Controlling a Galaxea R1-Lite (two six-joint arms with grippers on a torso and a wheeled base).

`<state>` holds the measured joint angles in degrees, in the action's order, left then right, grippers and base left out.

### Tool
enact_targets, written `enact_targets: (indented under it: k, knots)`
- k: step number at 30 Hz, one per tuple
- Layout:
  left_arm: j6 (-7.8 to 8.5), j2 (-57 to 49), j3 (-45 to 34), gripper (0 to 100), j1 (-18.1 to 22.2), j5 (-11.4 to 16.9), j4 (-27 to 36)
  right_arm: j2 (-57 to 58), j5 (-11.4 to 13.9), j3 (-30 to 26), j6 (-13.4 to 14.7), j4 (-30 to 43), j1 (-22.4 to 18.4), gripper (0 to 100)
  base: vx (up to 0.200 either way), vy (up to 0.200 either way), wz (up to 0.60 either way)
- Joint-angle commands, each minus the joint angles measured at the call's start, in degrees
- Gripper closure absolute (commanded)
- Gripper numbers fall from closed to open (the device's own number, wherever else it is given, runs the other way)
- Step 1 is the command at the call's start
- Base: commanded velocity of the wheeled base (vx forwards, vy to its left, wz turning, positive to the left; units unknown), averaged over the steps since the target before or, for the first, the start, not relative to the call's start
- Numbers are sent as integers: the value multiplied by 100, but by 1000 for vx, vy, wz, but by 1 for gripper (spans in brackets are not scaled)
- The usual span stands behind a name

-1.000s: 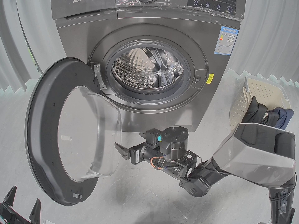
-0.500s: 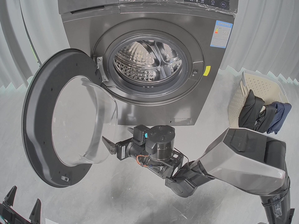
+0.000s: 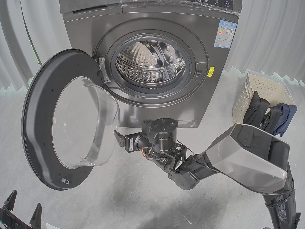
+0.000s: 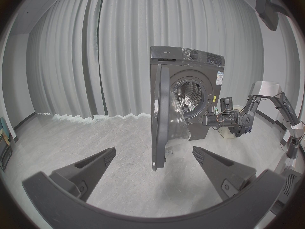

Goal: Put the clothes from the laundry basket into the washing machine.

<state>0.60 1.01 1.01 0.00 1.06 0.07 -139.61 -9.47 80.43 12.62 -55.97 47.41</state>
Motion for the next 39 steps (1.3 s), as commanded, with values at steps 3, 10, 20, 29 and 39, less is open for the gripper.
enact_targets:
  k: [3, 10, 20, 29, 39]
  knots:
    - [2, -66, -101, 0, 0, -1, 1, -313, -116, 350, -5, 104, 93, 0, 0, 0, 0]
    - [-7, -66, -101, 0, 0, -1, 1, -638, -213, 869, -5, 16, 409, 0, 0, 0, 0]
    - [-7, -66, -92, 0, 0, -1, 1, -568, -222, 886, 21, -28, 445, 0, 0, 0, 0]
    - [-7, -66, -101, 0, 0, -1, 1, -295, -231, 421, -14, -169, 357, 0, 0, 0, 0]
    - [-7, -66, -101, 0, 0, -1, 1, 1665, -213, -1724, -207, -389, -179, 0, 0, 0, 0]
